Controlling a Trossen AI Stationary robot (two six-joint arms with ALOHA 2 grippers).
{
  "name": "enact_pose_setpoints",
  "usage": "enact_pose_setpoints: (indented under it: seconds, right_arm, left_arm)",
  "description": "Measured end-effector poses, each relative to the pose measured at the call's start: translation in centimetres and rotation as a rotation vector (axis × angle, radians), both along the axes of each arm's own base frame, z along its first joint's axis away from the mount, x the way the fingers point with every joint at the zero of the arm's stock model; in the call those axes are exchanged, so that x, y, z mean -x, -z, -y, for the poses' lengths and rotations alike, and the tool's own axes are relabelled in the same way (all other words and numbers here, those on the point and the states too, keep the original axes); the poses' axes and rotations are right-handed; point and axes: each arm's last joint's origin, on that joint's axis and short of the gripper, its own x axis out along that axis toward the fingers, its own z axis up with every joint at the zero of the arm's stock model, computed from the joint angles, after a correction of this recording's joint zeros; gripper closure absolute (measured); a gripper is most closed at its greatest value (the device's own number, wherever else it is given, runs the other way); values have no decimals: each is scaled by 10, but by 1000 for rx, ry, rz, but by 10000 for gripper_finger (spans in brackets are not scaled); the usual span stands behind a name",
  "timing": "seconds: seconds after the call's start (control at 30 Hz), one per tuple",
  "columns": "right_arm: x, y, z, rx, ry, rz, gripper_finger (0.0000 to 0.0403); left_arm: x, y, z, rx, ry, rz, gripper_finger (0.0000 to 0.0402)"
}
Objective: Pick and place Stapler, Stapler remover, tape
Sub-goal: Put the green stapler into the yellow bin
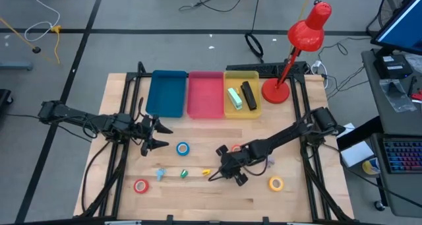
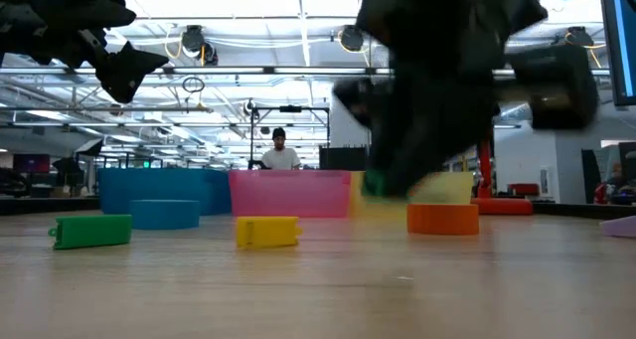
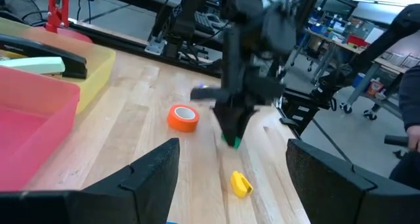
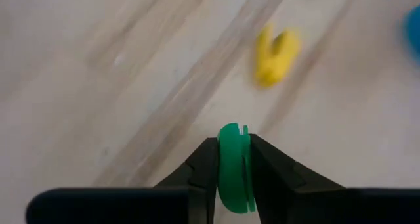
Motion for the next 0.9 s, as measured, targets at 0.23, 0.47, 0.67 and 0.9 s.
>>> enact_pose_setpoints:
  seconds: [0.23, 0.47, 0.67, 0.9]
  right_arm:
    - [10, -65, 37, 138, 157, 196, 337]
    - [20, -113, 126, 201, 485, 332, 337]
    - [37, -112, 209, 112, 847, 279, 334]
    - [55, -90, 257, 13, 1033, 115, 338]
  left_arm:
    - [0, -1, 0, 2, 0, 6, 128]
    - [0, -3, 0, -1, 1, 27, 128]
    - [0, -3, 0, 3, 0, 26, 128]
    - [0, -3, 0, 1, 0, 26, 128]
